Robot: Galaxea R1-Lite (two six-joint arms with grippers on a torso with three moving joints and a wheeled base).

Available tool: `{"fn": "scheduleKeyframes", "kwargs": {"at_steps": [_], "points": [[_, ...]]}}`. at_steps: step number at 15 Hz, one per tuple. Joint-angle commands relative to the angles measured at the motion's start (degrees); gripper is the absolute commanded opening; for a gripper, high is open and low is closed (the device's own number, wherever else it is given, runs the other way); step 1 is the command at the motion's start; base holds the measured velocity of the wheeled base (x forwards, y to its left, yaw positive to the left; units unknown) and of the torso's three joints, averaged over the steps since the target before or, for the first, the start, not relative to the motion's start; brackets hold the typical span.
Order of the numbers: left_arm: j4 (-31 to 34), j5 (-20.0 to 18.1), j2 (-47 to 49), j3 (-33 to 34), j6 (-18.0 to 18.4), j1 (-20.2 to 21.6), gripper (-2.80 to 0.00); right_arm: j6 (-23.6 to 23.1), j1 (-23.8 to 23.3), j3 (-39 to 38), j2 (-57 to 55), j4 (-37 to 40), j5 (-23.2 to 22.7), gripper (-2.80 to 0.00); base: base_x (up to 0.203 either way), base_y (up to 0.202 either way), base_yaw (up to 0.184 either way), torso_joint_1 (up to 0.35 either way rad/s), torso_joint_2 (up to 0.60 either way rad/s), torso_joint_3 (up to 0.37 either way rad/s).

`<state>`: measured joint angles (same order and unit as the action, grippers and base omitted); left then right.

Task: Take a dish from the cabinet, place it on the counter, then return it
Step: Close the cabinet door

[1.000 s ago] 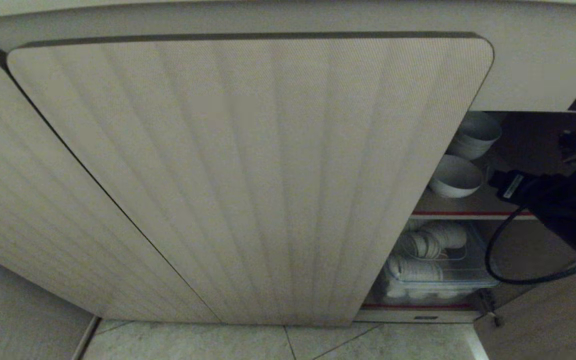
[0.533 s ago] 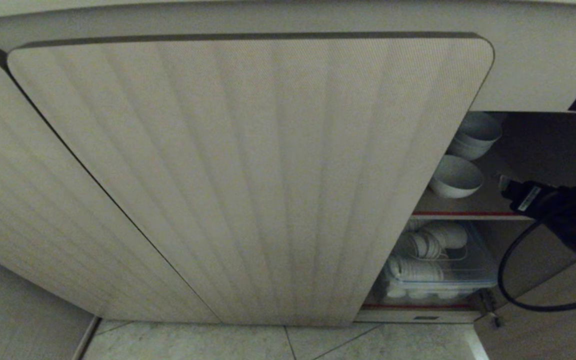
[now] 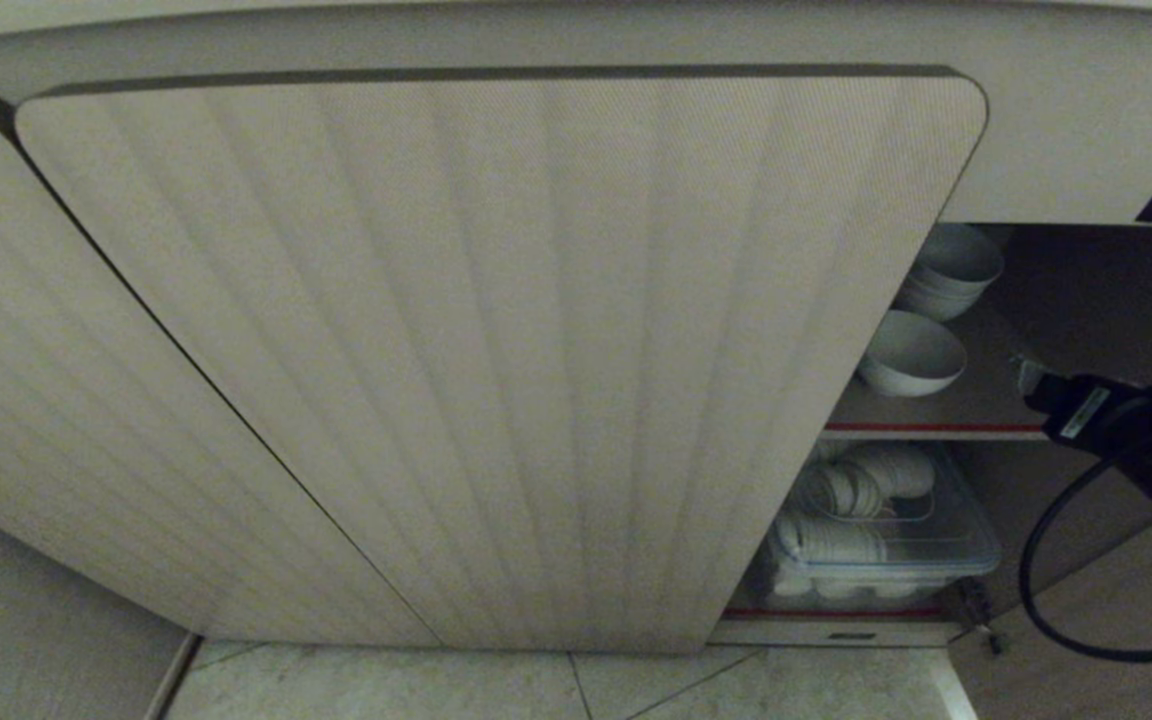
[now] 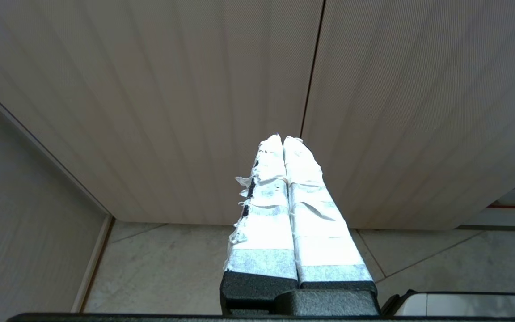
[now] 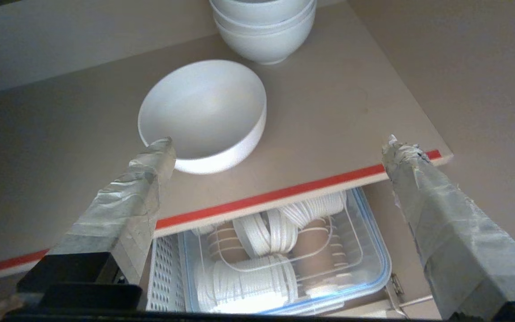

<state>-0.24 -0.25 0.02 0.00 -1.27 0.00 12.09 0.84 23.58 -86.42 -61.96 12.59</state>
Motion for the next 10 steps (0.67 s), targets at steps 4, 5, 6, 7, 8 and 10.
{"fn": "scheduleKeyframes", "kwargs": {"at_steps": [4, 5, 6, 7, 8, 10], "points": [[-0.02, -0.01, -0.02, 0.0, -0.04, 0.0, -2.8, -2.14, 0.11, -3.27, 3.48, -0.33, 0.06, 0.0, 0.0, 0.0, 0.0, 0.0, 0.0, 0.0], [-0.02, -0.01, -0.02, 0.0, -0.04, 0.0, -2.8, -2.41, 0.12, -3.82, 4.18, -0.36, 0.06, 0.0, 0.0, 0.0, 0.0, 0.0, 0.0, 0.0], [-0.02, -0.01, -0.02, 0.0, -0.04, 0.0, -2.8, -2.43, 0.13, -4.42, 4.71, -0.32, 0.06, 0.0, 0.0, 0.0, 0.0, 0.0, 0.0, 0.0], [-0.02, -0.01, -0.02, 0.0, -0.04, 0.0, -2.8, -2.4, 0.13, -5.06, 5.25, -0.27, 0.06, 0.0, 0.0, 0.0, 0.0, 0.0, 0.0, 0.0], [-0.02, -0.01, -0.02, 0.0, -0.04, 0.0, -2.8, -2.39, 0.13, -5.79, 5.95, -0.27, 0.06, 0.0, 0.0, 0.0, 0.0, 0.0, 0.0, 0.0], [-0.02, -0.01, -0.02, 0.0, -0.04, 0.0, -2.8, -2.42, 0.13, -7.17, 7.82, -0.12, 0.06, 0.0, 0.0, 0.0, 0.0, 0.0, 0.0, 0.0]]}}
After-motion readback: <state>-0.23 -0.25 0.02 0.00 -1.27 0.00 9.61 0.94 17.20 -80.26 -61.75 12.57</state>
